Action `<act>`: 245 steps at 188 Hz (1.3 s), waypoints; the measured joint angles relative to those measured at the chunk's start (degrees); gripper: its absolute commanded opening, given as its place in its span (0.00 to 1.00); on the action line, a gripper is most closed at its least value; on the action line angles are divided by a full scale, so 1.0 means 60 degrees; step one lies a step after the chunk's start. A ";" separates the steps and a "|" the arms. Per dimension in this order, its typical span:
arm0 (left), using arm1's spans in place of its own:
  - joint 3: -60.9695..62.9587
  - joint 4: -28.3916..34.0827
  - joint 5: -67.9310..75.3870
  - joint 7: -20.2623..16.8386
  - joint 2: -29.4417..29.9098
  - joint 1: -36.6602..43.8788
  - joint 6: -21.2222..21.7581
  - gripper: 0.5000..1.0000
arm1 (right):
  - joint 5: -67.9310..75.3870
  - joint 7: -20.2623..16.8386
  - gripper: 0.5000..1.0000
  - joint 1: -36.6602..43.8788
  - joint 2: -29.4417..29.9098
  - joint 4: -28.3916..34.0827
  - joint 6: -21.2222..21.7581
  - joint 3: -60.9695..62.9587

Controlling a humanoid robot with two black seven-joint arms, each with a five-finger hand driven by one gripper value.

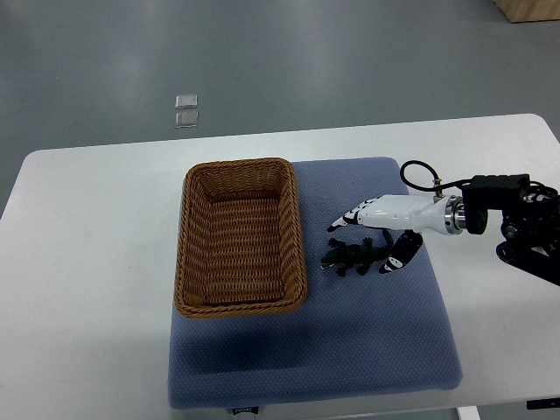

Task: Place crocodile in brown basket with right hand
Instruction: 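Close the right hand's fingers around the green toy crocodile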

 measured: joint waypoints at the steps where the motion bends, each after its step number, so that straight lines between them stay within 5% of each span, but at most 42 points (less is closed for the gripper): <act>1: 0.0000 0.0000 0.0000 0.0000 0.0000 0.0000 0.0000 1.00 | -0.0006 0.0000 0.81 -0.0006 0.0002 -0.0001 -0.0008 -0.0008; 213: 0.0010 0.0003 0.0000 0.0000 0.0000 0.0001 0.0004 1.00 | -0.0458 0.0003 0.52 -0.0215 0.0079 -0.0434 -0.0483 -0.0213; 245: 0.0010 0.0003 0.0000 0.0000 0.0000 0.0001 0.0003 1.00 | -0.0476 0.0003 0.27 -0.0210 0.0079 -0.0442 -0.0476 -0.0224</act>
